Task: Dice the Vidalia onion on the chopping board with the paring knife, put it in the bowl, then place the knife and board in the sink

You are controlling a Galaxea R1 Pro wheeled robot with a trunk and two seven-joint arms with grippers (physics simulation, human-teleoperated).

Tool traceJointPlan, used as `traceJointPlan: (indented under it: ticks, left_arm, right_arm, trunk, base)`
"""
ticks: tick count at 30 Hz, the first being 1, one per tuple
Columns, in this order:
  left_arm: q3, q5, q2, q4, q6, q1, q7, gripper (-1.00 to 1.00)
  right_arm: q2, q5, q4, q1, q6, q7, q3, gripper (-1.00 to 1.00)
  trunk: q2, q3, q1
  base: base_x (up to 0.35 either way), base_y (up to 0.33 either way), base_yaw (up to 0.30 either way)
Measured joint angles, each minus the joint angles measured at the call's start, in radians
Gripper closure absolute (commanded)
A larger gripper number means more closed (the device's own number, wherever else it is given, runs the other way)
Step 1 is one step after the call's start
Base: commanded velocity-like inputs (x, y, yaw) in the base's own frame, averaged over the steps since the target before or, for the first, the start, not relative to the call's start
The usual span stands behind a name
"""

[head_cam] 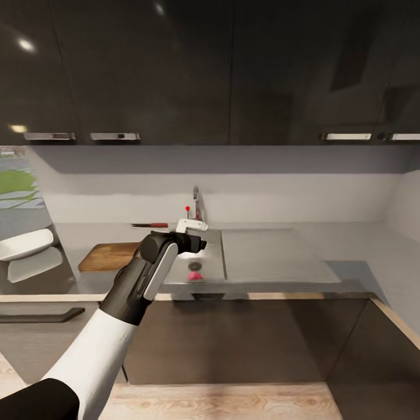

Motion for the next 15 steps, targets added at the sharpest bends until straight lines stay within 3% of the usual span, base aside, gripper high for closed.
traceJointPlan:
  ticks: [3, 4, 5, 7, 15]
  left_arm:
    - [0.005, 0.001, 0.001, 0.009, 0.000, 0.000, 0.001, -1.00]
    - [0.026, -0.001, 0.001, 0.019, 0.000, 0.000, 0.001, -1.00]
    - [0.072, -0.004, 0.000, 0.049, 0.001, 0.000, 0.001, -1.00]
    - [0.092, 0.000, -0.001, 0.077, 0.000, 0.000, 0.002, -1.00]
    - [0.106, 0.000, -0.003, 0.158, 0.001, 0.000, 0.002, -1.00]
  right_arm:
    - [0.000, 0.000, 0.000, 0.000, 0.000, 0.000, 0.000, -1.00]
    - [0.000, 0.000, 0.000, 0.000, 0.000, 0.000, 0.000, -1.00]
    - [0.000, 0.000, 0.000, 0.000, 0.000, 0.000, 0.000, -1.00]
    - [0.000, 0.000, 0.000, 0.000, 0.000, 0.000, 0.000, -1.00]
    - [0.000, 0.000, 0.000, 0.000, 0.000, 0.000, 0.000, -1.00]
  trunk:
    - [0.000, 0.000, 0.000]
    - [0.000, 0.000, 0.000]
    - [0.000, 0.000, 0.000]
    - [0.000, 0.000, 0.000]
    - [0.000, 0.000, 0.001]
  base:
    - [0.325, 0.009, 0.000]
    - [0.217, 0.017, 0.000]
    - [0.139, 0.011, 0.000]
    - [0.080, 0.006, 0.000]
    - [0.012, 0.001, 0.000]
